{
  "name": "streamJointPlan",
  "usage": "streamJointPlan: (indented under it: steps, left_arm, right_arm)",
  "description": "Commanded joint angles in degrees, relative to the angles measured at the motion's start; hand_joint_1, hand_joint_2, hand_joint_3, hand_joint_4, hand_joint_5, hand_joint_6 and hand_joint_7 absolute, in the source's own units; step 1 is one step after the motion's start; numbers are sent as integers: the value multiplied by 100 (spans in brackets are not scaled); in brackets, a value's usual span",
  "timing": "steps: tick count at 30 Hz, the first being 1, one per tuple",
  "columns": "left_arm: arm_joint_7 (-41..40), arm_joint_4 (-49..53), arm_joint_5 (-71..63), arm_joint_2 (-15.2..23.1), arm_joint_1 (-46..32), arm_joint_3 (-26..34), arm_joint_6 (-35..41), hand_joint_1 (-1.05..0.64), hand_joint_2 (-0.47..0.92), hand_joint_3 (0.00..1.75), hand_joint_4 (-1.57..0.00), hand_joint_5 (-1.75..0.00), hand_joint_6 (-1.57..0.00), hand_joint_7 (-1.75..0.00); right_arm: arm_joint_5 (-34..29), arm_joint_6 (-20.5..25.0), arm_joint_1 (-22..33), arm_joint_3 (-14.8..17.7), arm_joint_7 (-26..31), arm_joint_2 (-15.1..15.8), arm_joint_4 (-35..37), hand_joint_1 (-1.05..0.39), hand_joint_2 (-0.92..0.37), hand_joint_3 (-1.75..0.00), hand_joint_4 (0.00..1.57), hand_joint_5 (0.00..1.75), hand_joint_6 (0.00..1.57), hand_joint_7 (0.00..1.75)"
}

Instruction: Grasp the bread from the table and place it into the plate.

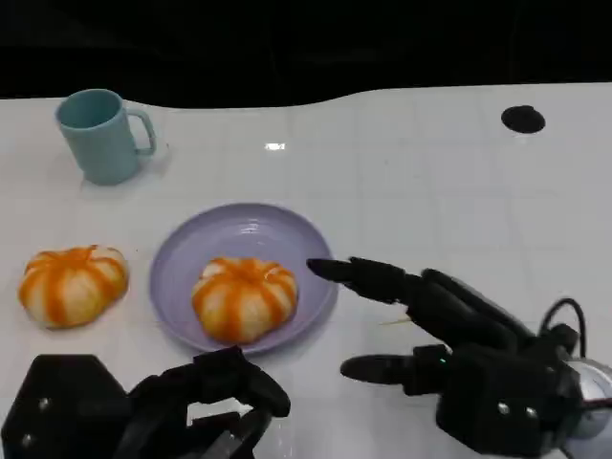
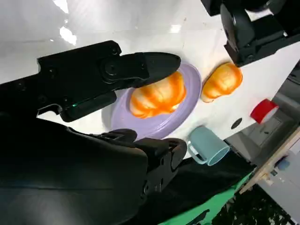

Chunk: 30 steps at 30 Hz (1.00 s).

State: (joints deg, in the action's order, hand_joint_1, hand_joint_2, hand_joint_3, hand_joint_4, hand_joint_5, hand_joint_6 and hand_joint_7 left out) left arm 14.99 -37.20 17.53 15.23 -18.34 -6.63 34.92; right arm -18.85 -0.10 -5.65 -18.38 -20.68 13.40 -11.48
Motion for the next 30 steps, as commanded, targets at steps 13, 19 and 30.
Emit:
streamJointPlan:
  steps: [13,19,30]
  left_arm:
    - [95,97,14,84,35,90,-87,-35,91,59,-67,-175,-61,-143]
    - [92,99,50,80,34,112,-73,-35,92,57,-67,-175,-61,-143]
    - [136,99,105,125,21,203,-41,-36,92,55,-67,-175,-61,-141]
  right_arm:
    - [117,-1120,1364,1179,541,697,-713,-11,-70,-55,65,133,85,79]
    - [-66,-1226,1791,1495,783,737,-978,1,-40,-124,85,163,92,113]
    - [-631,-1457,2202,1491,1656,418,-794,3,-25,-145,91,175,86,143]
